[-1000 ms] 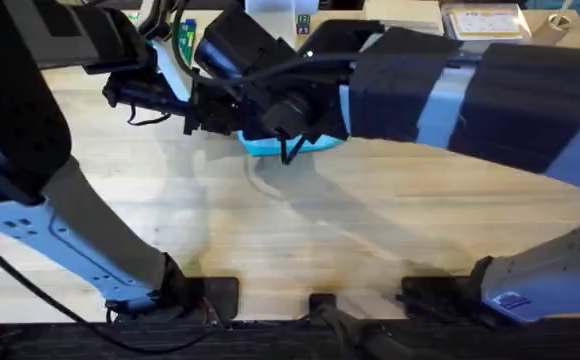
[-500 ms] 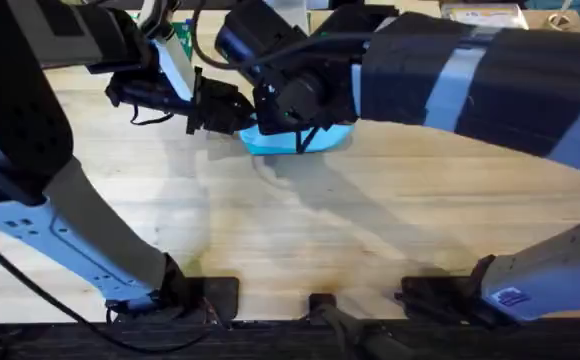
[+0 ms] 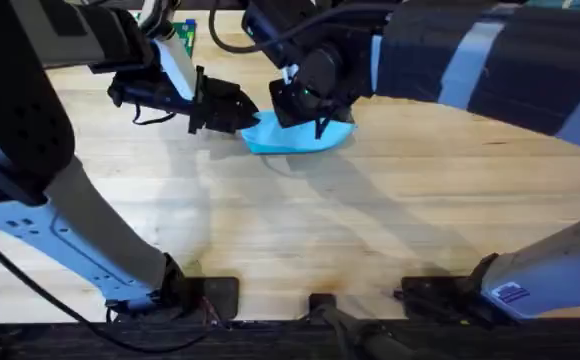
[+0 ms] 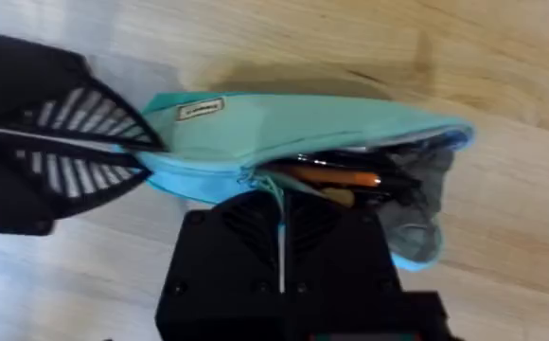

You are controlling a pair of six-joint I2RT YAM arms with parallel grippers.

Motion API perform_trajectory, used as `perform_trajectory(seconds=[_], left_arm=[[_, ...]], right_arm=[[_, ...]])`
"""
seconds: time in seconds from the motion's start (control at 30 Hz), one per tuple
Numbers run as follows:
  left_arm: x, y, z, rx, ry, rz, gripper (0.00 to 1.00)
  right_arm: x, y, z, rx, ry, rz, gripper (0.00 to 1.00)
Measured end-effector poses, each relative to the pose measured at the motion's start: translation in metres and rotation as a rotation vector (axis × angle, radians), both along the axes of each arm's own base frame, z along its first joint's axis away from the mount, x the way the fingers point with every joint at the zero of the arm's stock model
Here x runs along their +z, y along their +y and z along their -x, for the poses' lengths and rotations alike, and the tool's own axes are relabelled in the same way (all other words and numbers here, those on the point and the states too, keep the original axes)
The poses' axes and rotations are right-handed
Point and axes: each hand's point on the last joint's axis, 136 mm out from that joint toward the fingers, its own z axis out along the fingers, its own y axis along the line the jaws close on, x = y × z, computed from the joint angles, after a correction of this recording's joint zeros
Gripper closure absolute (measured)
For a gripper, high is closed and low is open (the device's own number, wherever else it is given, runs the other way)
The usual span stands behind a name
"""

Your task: Unzip the bag, pick up the pens from the table one at a time and place them inside, then zip the bag closed.

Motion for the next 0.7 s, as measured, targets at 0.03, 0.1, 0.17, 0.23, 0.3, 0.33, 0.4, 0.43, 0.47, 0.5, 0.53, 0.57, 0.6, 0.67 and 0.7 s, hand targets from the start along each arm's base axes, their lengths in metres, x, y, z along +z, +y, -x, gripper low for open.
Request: perform_trajectory(seconds=[0.03,0.1,0.17,0.23,0.3,0.33,0.4,0.43,0.47,0.5,0.53,0.57,0.6,0.67,0.7], left_arm=[[0.0,0.0,0.0,0.0,-0.001,-0.002,0.958],[-0.001,0.001,0.0,0.0,-0.001,-0.004,0.958],[-0.001,0.001,0.0,0.0,-0.004,-0.005,0.958],[-0.001,0.001,0.0,0.0,-0.003,-0.005,0.958],[-0.001,0.001,0.0,-0.001,-0.003,-0.006,0.958],[-0.001,0.001,0.0,-0.001,-0.003,-0.006,0.958],[-0.002,0.001,0.0,-0.002,-0.002,-0.01,0.958],[-0.002,0.001,0.0,-0.002,-0.002,-0.013,0.958],[-0.002,0.001,0.0,-0.003,-0.002,-0.013,0.958],[-0.002,0.001,0.0,-0.003,-0.002,-0.014,0.958],[-0.002,0.001,0.0,-0.003,-0.002,-0.014,0.958],[-0.002,0.001,0.0,-0.003,-0.001,-0.014,0.958],[-0.002,0.001,0.0,-0.003,-0.001,-0.014,0.958],[-0.003,0.001,0.001,-0.004,0.0,-0.016,0.958],[-0.003,0.001,0.001,-0.004,0.002,-0.017,0.958]], right_arm=[[0.0,-0.003,-0.001,-0.001,0.001,0.009,0.971],[-0.001,-0.012,-0.004,-0.002,0.005,0.03,0.971],[-0.001,-0.016,-0.007,0.003,0.005,0.042,0.971],[-0.001,-0.017,-0.008,0.022,0.003,0.052,0.971],[-0.001,-0.017,-0.008,0.049,0.001,0.065,0.971],[-0.001,-0.017,-0.008,0.061,0.0,0.071,0.971],[-0.001,-0.017,-0.008,0.084,-0.002,0.083,0.971],[-0.001,-0.017,-0.008,0.095,-0.002,0.09,0.972],[-0.001,-0.017,-0.008,0.105,-0.003,0.095,0.972],[-0.002,-0.017,-0.008,0.115,-0.003,0.101,0.972],[-0.002,-0.018,-0.008,0.123,-0.002,0.106,0.972],[-0.002,-0.018,-0.007,0.13,0.002,0.113,0.972],[-0.003,-0.019,-0.006,0.135,0.005,0.118,0.972],[-0.004,-0.024,-0.004,0.136,0.02,0.134,0.972],[-0.005,-0.029,-0.004,0.132,0.03,0.143,0.972]])
